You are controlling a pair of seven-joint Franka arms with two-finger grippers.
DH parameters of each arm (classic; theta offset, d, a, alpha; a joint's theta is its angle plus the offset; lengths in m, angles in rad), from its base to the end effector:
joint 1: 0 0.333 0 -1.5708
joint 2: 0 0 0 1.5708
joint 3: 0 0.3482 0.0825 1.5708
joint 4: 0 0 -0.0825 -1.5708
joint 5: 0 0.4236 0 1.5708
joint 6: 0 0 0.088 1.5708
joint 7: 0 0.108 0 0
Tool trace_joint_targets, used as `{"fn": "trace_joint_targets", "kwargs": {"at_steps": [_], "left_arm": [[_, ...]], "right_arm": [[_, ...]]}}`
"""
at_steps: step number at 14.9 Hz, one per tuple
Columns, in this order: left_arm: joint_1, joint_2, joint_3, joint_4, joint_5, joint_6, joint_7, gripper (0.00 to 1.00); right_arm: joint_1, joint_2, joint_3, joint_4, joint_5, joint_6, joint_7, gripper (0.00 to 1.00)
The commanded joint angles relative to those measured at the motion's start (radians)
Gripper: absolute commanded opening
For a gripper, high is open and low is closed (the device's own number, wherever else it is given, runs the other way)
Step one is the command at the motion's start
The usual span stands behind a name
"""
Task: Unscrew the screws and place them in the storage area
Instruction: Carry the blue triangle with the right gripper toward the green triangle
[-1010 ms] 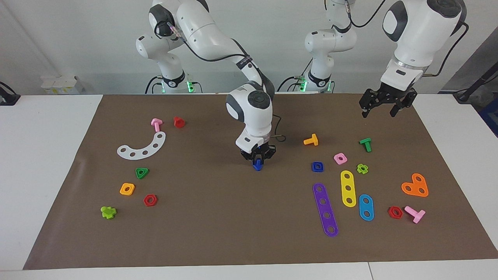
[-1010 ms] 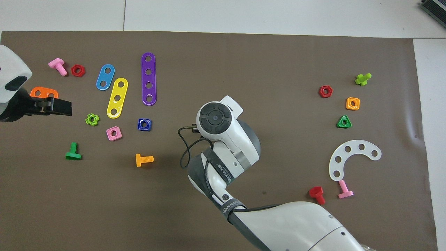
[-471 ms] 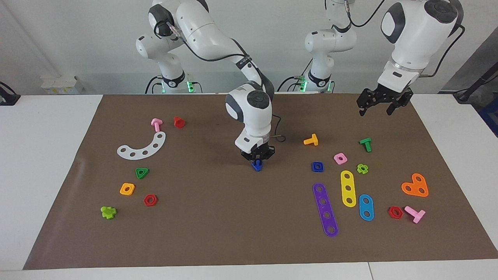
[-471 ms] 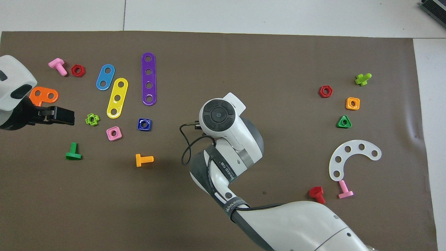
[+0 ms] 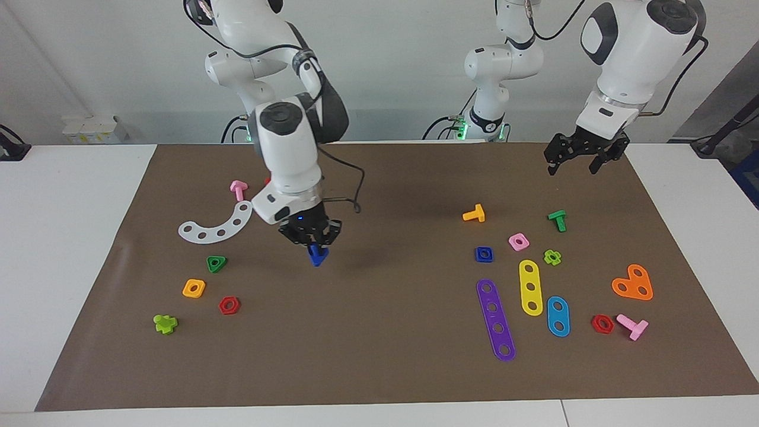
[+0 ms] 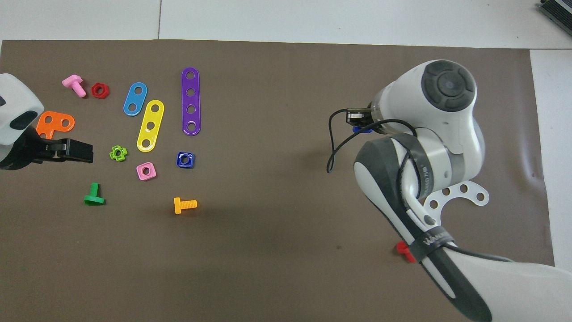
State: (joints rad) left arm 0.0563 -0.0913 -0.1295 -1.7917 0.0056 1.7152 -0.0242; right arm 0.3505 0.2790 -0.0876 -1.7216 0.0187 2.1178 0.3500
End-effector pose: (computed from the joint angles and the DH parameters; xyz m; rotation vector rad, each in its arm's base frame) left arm 0.5692 -0.0441 0.6072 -3.1239 0.0770 -0.0232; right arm 0.6691 0.1863 0.4472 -3.1045 0.1415 -0.1789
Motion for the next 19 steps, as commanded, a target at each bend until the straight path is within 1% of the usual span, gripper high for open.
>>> {"fn": "trace_joint_targets", "kwargs": {"at_steps": [1, 4, 6, 7, 9, 10, 11, 12, 13, 15, 16, 17, 19], "left_arm": [[0.007, -0.033, 0.011, -0.034, -0.013, -0.005, -0.008, 1.0], [0.005, -0.031, 0.011, -0.034, -0.013, -0.005, -0.007, 1.0], [0.005, -0.033, 0.011, -0.034, -0.013, -0.005, -0.008, 1.0], [0.005, -0.033, 0.011, -0.034, -0.013, -0.005, -0.008, 1.0], [0.007, -0.033, 0.011, -0.034, -0.013, -0.005, -0.008, 1.0], [0.007, -0.033, 0.011, -0.034, -0.013, -0.005, -0.008, 1.0], [0.005, -0.031, 0.011, -0.034, -0.013, -0.005, -0.008, 1.0], [0.005, -0.033, 0.011, -0.034, -0.013, -0.005, -0.008, 1.0], [0.005, -0.033, 0.011, -0.034, -0.013, -0.005, -0.008, 1.0], [0.007, -0.033, 0.011, -0.034, -0.013, -0.005, -0.008, 1.0], [0.007, -0.033, 0.011, -0.034, -0.013, -0.005, -0.008, 1.0], [0.005, -0.033, 0.011, -0.034, -0.013, -0.005, -0.008, 1.0], [0.005, -0.033, 0.011, -0.034, -0.013, -0.005, -0.008, 1.0]], "right_arm": [[-0.094, -0.066, 0.019, -0.169, 0.01, 0.074, -0.121, 0.0], [-0.177, -0.087, 0.019, -0.301, 0.018, 0.192, -0.245, 0.0], [-0.197, -0.086, 0.019, -0.37, 0.02, 0.273, -0.275, 0.0], [-0.206, -0.084, 0.019, -0.39, 0.02, 0.296, -0.282, 0.0], [-0.237, -0.072, 0.019, -0.403, 0.02, 0.304, -0.336, 0.0], [-0.248, -0.067, 0.019, -0.404, 0.02, 0.31, -0.345, 0.02], [-0.246, -0.063, 0.019, -0.405, 0.02, 0.332, -0.339, 0.42], [-0.243, -0.061, 0.019, -0.405, 0.02, 0.34, -0.329, 0.91], [-0.243, -0.06, 0.019, -0.395, 0.02, 0.338, -0.324, 1.0], [-0.234, -0.076, 0.017, -0.357, 0.021, 0.317, -0.318, 1.0], [-0.234, -0.092, 0.017, -0.321, 0.02, 0.277, -0.286, 1.0], [-0.234, -0.098, 0.016, -0.272, 0.011, 0.224, -0.235, 1.0], [-0.242, -0.121, 0.014, -0.164, 0.004, 0.08, -0.171, 1.0]]}}
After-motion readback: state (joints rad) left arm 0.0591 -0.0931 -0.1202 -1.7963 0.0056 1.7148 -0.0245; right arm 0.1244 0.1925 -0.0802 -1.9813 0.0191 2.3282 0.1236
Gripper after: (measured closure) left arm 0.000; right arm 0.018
